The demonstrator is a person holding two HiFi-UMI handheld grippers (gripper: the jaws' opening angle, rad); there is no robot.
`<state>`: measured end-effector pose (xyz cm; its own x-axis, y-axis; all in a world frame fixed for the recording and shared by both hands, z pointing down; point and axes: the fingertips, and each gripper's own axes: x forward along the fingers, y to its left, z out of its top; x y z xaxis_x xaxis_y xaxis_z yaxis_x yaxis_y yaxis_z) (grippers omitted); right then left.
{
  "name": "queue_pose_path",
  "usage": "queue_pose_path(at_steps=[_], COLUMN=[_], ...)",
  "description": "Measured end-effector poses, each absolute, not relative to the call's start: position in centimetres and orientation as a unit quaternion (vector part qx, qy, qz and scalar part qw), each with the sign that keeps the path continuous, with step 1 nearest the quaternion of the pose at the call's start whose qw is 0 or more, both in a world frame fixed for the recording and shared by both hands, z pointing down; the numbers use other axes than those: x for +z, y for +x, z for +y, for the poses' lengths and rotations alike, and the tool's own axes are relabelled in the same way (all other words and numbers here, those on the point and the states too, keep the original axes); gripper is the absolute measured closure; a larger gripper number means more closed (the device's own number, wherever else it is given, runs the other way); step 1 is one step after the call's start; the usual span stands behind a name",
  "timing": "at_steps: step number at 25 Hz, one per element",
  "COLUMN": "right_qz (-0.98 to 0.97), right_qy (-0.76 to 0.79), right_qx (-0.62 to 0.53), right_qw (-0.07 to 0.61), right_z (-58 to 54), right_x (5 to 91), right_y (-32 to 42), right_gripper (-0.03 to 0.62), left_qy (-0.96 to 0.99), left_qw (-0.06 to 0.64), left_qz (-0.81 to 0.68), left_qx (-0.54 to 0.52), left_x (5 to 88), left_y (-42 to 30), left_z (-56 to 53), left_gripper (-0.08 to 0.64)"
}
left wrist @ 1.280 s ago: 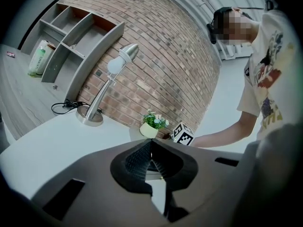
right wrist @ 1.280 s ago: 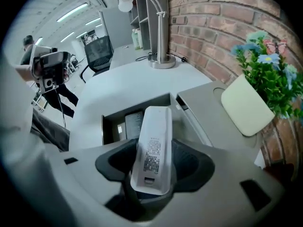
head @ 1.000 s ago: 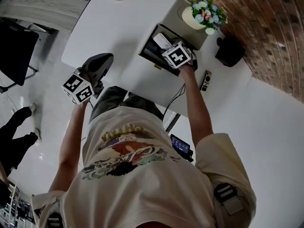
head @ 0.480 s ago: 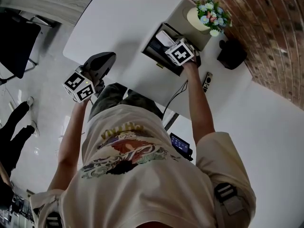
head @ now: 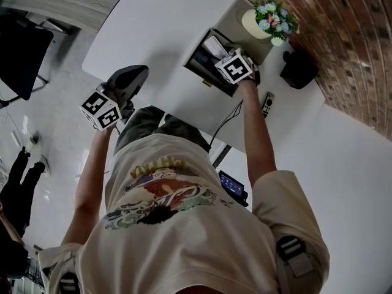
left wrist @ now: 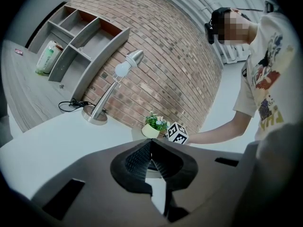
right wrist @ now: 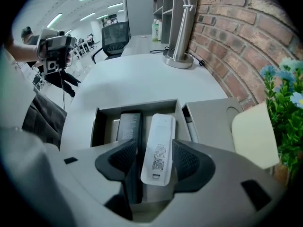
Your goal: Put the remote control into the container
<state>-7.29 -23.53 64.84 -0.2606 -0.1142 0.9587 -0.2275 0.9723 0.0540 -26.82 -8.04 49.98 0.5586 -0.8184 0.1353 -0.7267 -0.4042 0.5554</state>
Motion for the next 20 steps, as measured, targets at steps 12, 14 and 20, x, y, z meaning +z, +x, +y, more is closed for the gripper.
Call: queue_pose_path(at_steps=[12, 14, 20], right_qz=[-0.803, -0.808, -0.837], right_qy=[0.119, 0.127, 0.176], right_qx=[0.062, 0.067, 0.088], right_qw=[0.581, 0.572, 0.511], right_z=[-21.1, -20.3, -19.0], right_x=[62.1, 61.2, 58.7], right_y=[-6.4, -6.3, -6.2], right_gripper=[0.430, 0.489, 0.556], left_qy=[0.860, 0.866, 0.889], left_qw=[0.277, 0.275, 0.257], left_qz=[-0.420, -0.410, -0.374], left_qx=[-0.087, -0.079, -0.067], left_x=[48.7, 48.4, 47.0], left_y=[-25.8, -25.0, -23.1], left_z=[-9.0, -9.5, -11.4], left_gripper=[0.555, 0.555, 0.555])
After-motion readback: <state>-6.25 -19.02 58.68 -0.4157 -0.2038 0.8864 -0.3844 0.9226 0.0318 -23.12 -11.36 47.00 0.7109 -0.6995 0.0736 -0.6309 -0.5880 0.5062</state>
